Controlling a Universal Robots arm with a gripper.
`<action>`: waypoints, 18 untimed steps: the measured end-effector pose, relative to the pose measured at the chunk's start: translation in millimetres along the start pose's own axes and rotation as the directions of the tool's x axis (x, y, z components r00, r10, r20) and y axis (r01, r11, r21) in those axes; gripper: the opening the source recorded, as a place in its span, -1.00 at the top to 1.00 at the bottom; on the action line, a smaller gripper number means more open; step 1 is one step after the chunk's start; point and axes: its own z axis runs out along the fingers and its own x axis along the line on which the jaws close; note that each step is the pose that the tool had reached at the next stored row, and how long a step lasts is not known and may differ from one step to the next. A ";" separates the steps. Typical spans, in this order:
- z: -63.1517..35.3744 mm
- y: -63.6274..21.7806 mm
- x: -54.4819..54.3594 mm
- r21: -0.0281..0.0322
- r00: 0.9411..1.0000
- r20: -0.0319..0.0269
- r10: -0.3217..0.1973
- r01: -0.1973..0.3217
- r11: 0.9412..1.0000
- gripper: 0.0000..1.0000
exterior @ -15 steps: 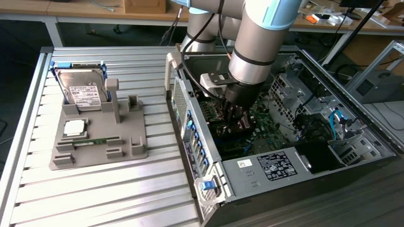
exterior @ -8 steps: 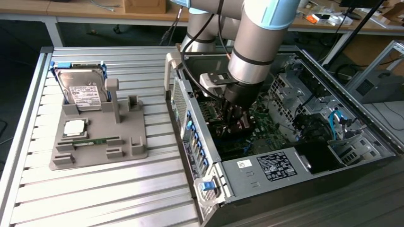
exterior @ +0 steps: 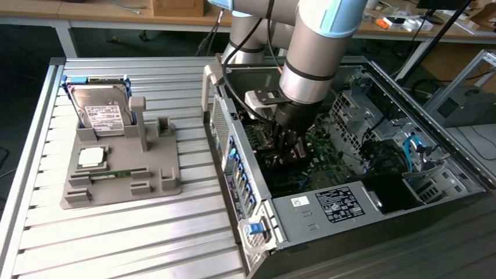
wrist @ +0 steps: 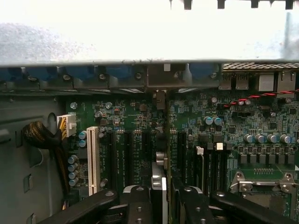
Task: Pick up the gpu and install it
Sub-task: 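Insert the gpu into the slot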
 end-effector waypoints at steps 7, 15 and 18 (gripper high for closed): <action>1.0 -0.3 -0.1 0.000 1.000 0.000 0.000 0.000 1.000 0.46; 1.0 -0.4 -0.1 0.000 1.000 0.000 0.000 0.000 1.000 0.46; 1.0 -0.4 -0.1 0.000 1.000 0.000 0.000 0.000 1.000 0.46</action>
